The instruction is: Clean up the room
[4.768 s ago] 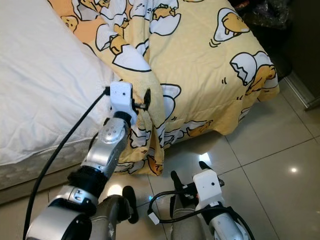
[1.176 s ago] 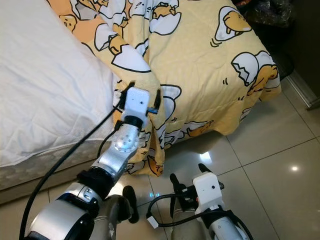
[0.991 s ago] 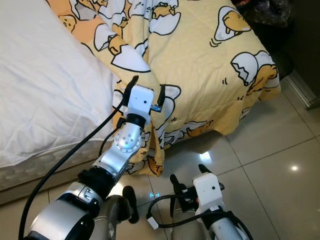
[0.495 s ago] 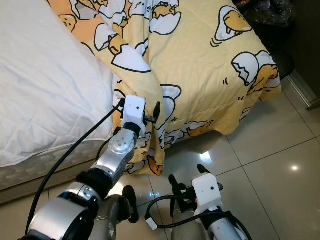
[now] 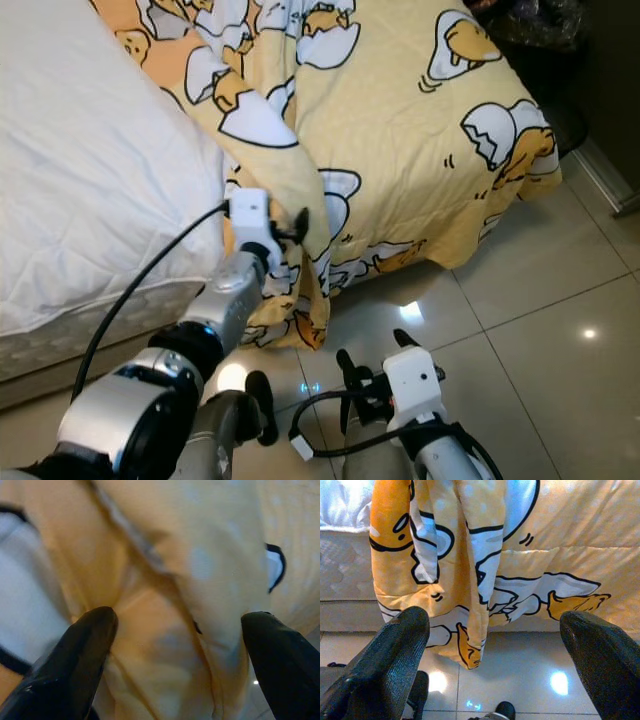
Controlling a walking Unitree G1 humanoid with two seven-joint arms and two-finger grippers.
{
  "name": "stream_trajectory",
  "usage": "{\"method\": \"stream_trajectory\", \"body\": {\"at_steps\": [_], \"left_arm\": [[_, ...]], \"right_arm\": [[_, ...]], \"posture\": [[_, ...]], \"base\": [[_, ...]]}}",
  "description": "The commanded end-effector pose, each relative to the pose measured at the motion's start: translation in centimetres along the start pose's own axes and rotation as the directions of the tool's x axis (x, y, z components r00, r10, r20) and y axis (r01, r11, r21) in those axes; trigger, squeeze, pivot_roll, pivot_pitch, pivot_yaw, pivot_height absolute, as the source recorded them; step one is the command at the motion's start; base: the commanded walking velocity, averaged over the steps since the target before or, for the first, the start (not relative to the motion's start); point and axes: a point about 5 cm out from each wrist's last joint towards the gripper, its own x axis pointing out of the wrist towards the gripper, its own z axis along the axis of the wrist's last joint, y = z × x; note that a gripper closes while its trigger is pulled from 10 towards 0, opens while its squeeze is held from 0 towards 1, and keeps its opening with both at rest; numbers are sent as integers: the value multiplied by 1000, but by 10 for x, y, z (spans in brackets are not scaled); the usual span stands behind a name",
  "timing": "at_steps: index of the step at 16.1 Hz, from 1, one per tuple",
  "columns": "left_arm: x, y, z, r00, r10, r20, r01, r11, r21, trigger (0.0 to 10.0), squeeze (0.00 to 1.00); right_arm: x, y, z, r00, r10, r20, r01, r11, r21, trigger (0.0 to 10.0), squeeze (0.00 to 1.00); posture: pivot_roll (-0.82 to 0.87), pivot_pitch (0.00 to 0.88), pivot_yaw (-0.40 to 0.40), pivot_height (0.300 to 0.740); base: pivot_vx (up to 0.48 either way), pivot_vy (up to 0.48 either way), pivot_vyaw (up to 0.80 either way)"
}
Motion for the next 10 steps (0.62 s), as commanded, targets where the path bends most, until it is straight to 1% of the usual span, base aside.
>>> {"method": "stream_trajectory", "body": {"at_steps": [1,4,5,6,7,8,9,10], "left_arm": [[-1,-81,-6,984,-172,-44,165,977,-136,10000,0],[2,-84,2,982,-188,-32,177,963,-202,10000,0],[5,-86,9,979,-204,-13,196,953,-233,10000,0],[5,-88,13,976,-216,5,211,950,-232,10000,0],[6,-98,29,960,-266,87,276,952,-133,10000,0],[6,-101,33,953,-283,108,292,952,-87,10000,0],[4,-110,39,937,-314,151,316,949,11,10000,0],[3,-112,40,933,-323,159,323,946,30,10000,0]], "right_arm": [[-4,4,-3,1000,11,-20,-10,1000,11,10000,4],[-5,4,-4,1000,10,-23,-10,1000,11,10000,0],[-4,3,-4,1000,10,-22,-10,1000,10,10000,0],[-4,3,-4,1000,10,-22,-10,1000,10,10000,4],[-4,3,-4,1000,8,-21,-8,1000,10,10000,4],[-4,3,-4,1000,8,-22,-8,1000,10,10000,8],[-5,4,-5,1000,8,-25,-8,1000,11,10000,4],[-5,5,-5,1000,9,-26,-9,1000,11,10000,4]], "posture": [[-349,339,68,731],[-350,342,68,731],[-350,342,68,731],[-353,343,68,731],[-354,344,69,731],[-354,344,69,731],[-350,344,71,731],[-350,344,71,731]], "base": [[0,0,0],[0,0,0],[0,0,0],[0,0,0],[0,0,0],[0,0,0],[0,0,0],[0,0,0]]}}
